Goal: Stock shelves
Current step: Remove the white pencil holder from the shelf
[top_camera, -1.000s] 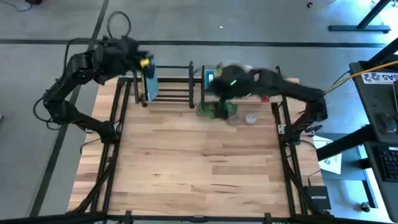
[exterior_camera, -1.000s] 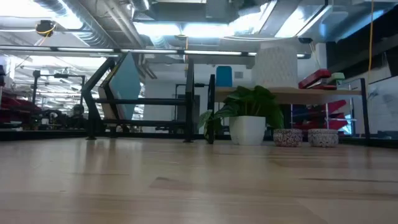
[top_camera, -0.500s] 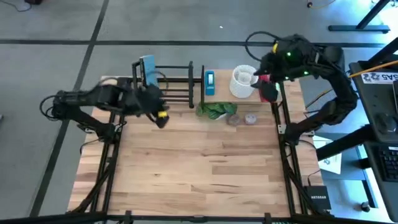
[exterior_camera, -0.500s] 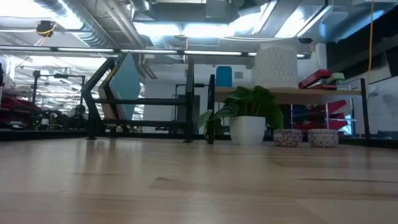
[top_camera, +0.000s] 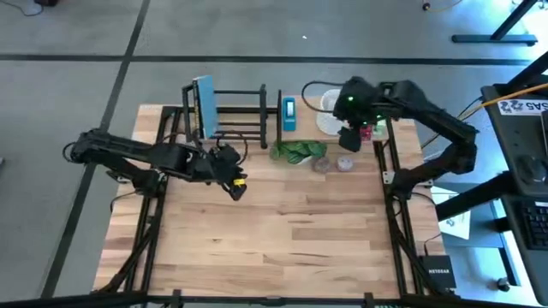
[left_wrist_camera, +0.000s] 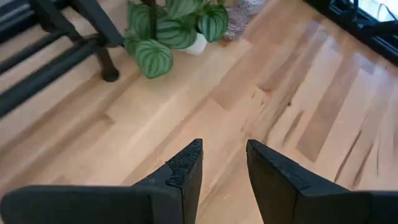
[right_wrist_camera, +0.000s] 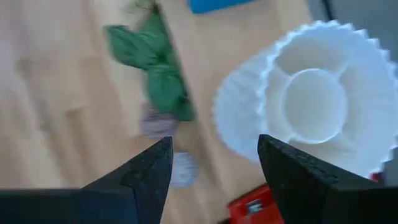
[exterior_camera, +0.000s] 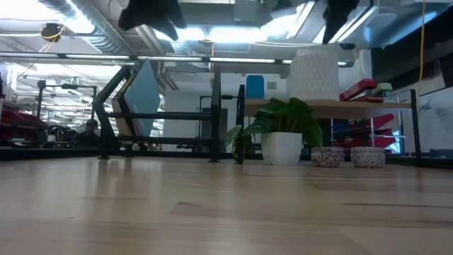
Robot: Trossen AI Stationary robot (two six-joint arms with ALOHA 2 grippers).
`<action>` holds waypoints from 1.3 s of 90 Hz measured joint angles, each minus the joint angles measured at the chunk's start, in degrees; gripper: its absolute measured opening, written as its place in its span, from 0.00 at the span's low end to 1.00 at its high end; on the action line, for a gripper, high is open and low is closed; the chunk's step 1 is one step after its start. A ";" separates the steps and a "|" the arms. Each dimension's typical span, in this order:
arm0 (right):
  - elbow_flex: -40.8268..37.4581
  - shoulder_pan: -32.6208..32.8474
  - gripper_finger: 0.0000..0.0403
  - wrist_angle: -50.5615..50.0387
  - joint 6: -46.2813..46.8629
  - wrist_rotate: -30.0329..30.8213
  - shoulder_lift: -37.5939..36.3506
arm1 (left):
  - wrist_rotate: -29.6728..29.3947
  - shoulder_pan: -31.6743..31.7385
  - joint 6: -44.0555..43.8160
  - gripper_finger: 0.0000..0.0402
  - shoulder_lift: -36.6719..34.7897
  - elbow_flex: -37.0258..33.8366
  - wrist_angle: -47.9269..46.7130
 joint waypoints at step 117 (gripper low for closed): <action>16.32 1.28 0.01 0.56 5.67 -9.93 4.02 | -1.58 0.04 0.75 0.27 -5.82 3.03 11.44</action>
